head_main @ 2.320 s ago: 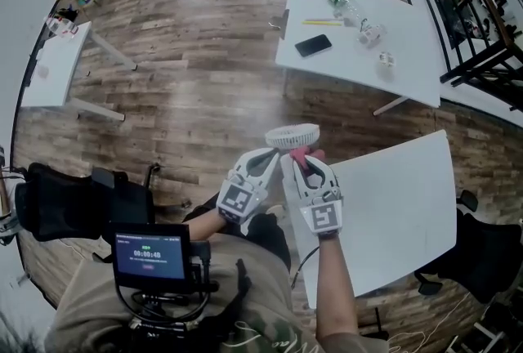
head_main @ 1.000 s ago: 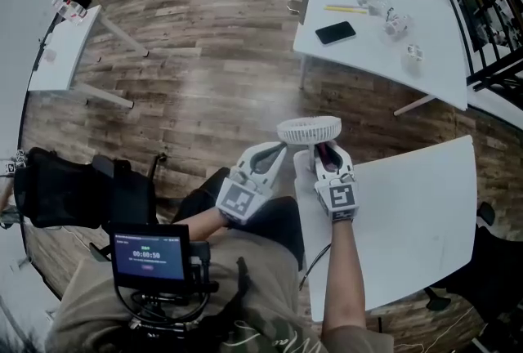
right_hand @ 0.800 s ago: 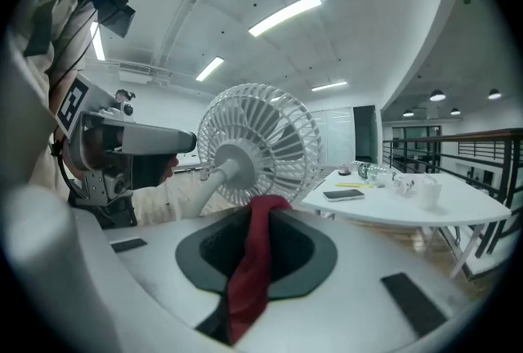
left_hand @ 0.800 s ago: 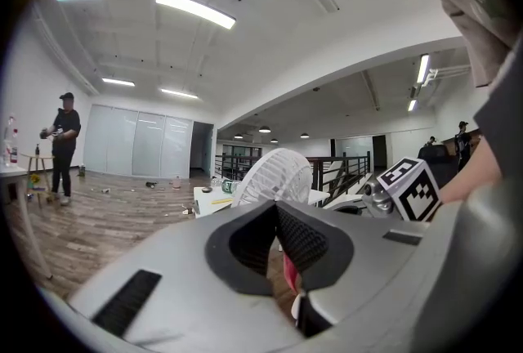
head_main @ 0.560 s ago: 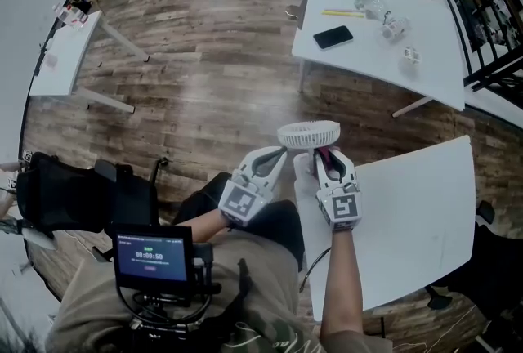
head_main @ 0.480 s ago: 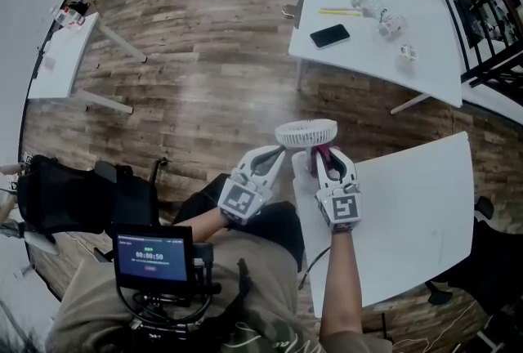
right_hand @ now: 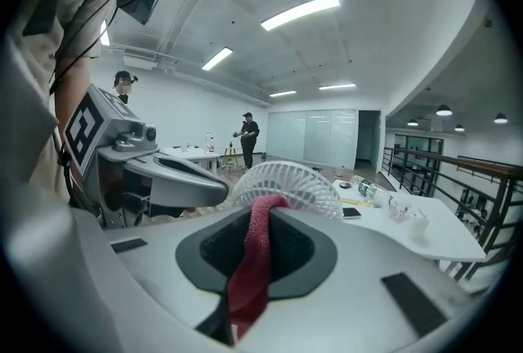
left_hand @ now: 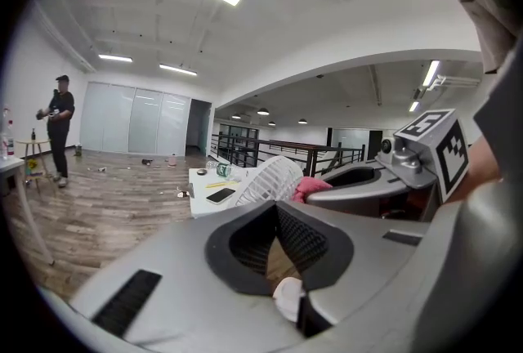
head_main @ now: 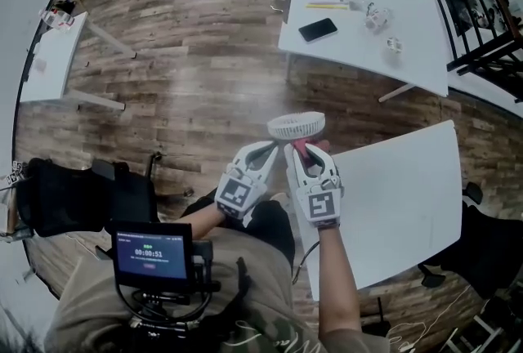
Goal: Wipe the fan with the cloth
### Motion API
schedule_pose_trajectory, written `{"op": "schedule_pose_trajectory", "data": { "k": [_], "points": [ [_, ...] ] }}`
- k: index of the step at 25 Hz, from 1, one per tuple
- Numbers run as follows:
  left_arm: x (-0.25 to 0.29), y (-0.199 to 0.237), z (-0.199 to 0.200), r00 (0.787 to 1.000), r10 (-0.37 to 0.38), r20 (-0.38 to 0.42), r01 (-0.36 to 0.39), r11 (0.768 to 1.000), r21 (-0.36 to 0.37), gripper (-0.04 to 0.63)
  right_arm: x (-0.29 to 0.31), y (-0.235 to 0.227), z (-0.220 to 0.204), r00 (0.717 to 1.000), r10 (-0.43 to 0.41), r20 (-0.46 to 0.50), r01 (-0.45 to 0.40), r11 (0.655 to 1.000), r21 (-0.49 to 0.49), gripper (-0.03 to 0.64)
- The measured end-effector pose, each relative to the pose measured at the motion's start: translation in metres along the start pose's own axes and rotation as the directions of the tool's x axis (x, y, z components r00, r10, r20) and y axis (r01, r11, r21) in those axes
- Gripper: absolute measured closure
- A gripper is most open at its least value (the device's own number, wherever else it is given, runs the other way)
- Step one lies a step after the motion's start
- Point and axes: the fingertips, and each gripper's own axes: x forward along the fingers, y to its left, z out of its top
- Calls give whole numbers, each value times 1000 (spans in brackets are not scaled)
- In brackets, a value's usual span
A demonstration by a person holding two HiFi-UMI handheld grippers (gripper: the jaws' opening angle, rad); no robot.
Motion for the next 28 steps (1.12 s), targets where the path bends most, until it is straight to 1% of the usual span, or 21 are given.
{"op": "schedule_pose_trajectory", "data": {
  "k": [2, 7, 11, 13, 16, 18, 22, 26, 28],
  "points": [
    [-4, 1, 3, 1000, -3, -3, 3, 1000, 4, 572, 1, 5, 2, 1000, -2, -5, 2, 1000, 5, 552],
    [-7, -2, 4, 1000, -10, 6, 10, 1000, 9, 574, -13, -6, -3, 999, -42, 26, 42, 999, -4, 552],
    [-8, -1, 12, 1000, -12, 13, 11, 1000, 16, 574, -32, -31, -3, 993, -114, 29, 112, 992, 66, 552],
    [-3, -3, 12, 1000, -10, 18, 10, 1000, 20, 574, -37, -46, -12, 989, -146, 27, 143, 986, 86, 552],
    [4, -9, 11, 1000, -9, 29, 8, 999, 31, 572, -37, -57, -34, 988, -156, -10, 156, 984, 91, 552],
    [6, -12, 11, 999, -5, 43, 3, 999, 37, 574, -32, -58, -50, 989, -146, -27, 148, 984, 96, 552],
    [9, -8, 11, 997, 11, 73, -15, 998, 59, 574, -9, -49, -74, 996, -82, -30, 85, 985, 147, 552],
    [8, -3, 7, 996, 15, 83, -21, 997, 69, 574, 14, -36, -89, 999, -29, -36, 33, 993, 118, 552],
    [8, -2, 9, 996, 11, 93, -18, 997, 77, 574, 28, -33, -90, 1000, 1, -18, 1, 993, 115, 552]
  ]
}}
